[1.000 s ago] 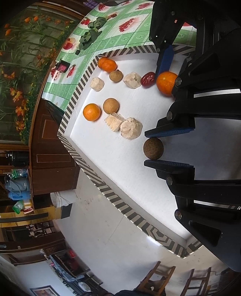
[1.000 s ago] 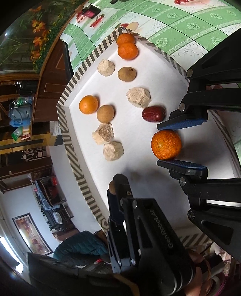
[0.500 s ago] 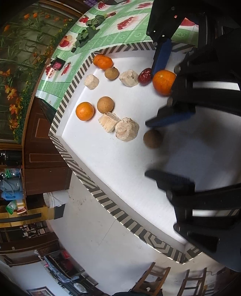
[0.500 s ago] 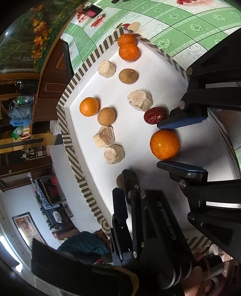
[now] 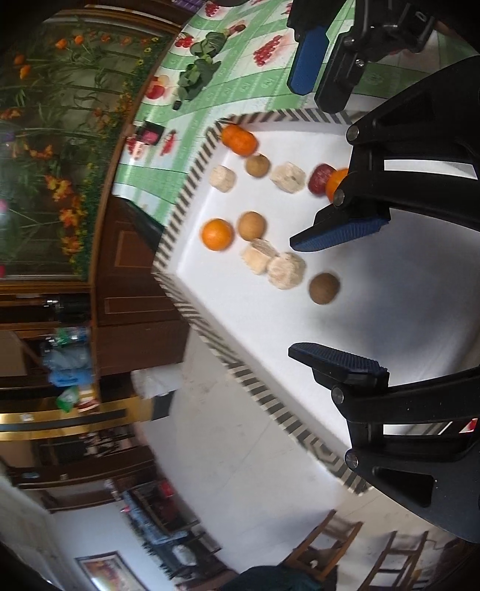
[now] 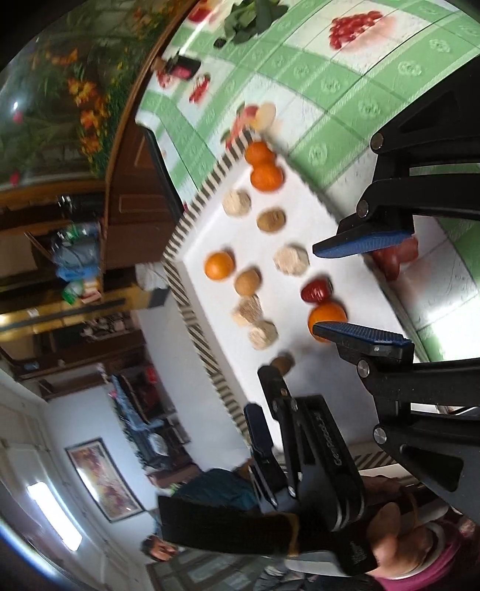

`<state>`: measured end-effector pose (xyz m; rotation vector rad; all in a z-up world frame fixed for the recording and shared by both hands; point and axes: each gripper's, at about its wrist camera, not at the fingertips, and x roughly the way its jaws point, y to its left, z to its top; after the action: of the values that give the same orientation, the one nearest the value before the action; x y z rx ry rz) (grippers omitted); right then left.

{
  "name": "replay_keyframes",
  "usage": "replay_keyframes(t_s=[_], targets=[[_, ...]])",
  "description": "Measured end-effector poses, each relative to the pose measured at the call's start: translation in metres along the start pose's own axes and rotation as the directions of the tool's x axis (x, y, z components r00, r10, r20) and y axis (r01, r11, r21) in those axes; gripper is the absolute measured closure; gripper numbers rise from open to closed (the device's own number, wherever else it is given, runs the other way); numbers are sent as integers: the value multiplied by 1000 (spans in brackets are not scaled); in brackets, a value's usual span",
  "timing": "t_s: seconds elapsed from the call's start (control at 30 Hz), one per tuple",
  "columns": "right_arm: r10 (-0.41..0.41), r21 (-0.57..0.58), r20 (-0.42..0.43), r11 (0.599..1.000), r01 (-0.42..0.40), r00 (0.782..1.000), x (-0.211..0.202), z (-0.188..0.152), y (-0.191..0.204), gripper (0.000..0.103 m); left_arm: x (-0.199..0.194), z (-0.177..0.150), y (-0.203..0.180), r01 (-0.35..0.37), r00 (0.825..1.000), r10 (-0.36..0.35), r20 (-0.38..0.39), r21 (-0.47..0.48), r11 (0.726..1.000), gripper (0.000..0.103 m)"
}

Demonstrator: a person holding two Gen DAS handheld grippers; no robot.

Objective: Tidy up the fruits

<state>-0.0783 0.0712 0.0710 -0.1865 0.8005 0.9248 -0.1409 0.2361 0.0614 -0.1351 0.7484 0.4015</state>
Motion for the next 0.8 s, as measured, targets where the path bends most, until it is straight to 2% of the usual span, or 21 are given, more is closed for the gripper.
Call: replay_keyframes(t_s=[0.23, 0.8], targets=[[-15, 59, 9, 998, 14, 1000, -7, -7, -14, 69, -11, 1, -16, -5, 999, 5, 46, 2, 1000, 51], [-26, 69, 12, 997, 25, 1000, -18, -18, -22, 69, -34, -3, -41, -49, 993, 45, 108, 32, 998, 51]])
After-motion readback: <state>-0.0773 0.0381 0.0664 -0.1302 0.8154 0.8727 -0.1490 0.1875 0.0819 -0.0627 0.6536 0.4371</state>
